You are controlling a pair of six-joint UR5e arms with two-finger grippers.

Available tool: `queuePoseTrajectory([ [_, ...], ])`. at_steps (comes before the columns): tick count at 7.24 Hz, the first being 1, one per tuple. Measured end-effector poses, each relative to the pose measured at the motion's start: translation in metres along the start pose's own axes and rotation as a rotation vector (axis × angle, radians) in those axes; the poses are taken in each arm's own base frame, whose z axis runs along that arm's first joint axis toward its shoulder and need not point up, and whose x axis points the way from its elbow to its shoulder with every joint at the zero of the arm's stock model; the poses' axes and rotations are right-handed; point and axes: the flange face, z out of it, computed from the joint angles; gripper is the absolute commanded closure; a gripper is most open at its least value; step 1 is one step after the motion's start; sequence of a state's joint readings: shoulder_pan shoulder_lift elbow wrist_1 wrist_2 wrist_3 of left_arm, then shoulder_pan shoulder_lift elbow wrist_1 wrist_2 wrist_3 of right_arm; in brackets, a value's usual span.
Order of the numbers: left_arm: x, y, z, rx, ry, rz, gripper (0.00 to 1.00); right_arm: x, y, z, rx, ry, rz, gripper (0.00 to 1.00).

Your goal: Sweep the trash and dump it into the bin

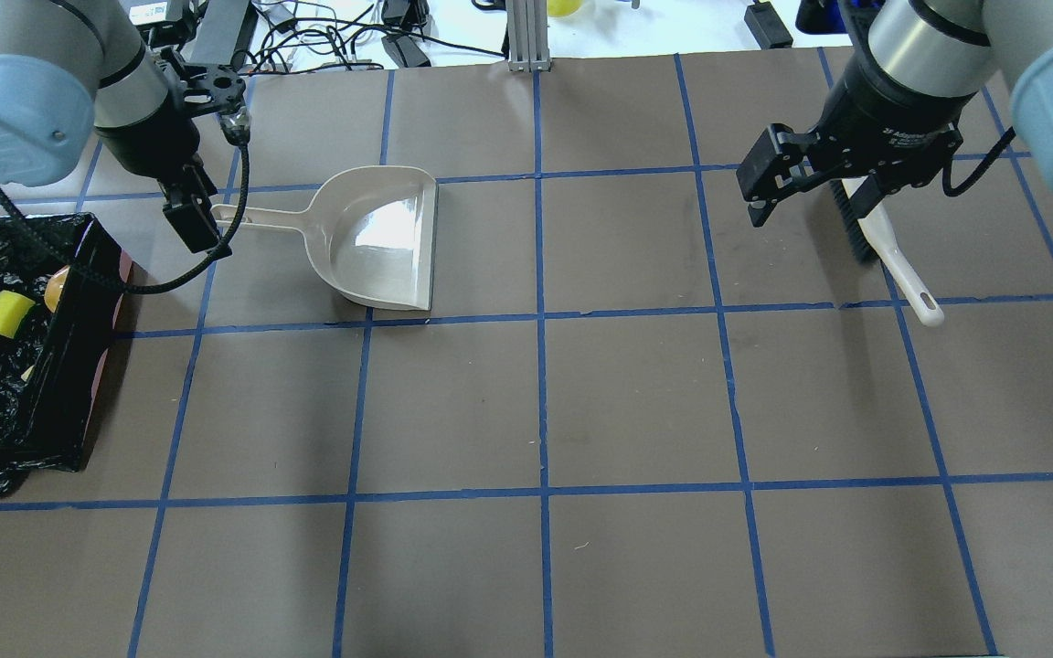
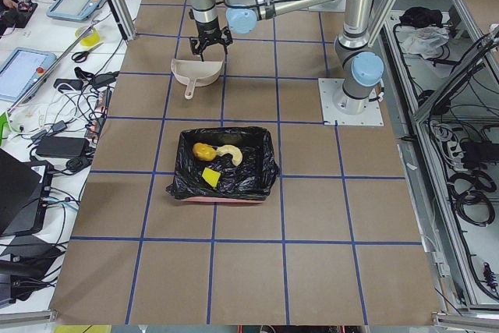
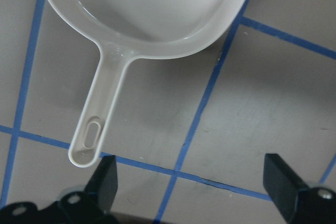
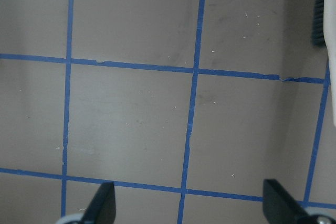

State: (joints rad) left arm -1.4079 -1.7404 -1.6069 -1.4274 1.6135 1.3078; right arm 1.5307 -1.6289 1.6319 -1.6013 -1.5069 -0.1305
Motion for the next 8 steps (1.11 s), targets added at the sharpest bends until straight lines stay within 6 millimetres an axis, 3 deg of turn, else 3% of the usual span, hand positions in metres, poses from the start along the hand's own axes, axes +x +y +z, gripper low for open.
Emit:
queuePoseTrajectory([
  [2,0.050,0.015,-0.024,0.008,-0.017,-0.141,0.00,0.005,0.001,0.003,-0.012,0.041,0.003,0.00],
  [3,0.064,0.019,-0.032,0.015,-0.030,-0.272,0.00,0.006,0.000,0.004,-0.013,0.047,0.004,0.00],
  [8,0.080,0.022,-0.074,0.068,-0.073,-1.025,0.00,0.007,0.002,0.005,-0.019,0.050,0.005,0.00],
])
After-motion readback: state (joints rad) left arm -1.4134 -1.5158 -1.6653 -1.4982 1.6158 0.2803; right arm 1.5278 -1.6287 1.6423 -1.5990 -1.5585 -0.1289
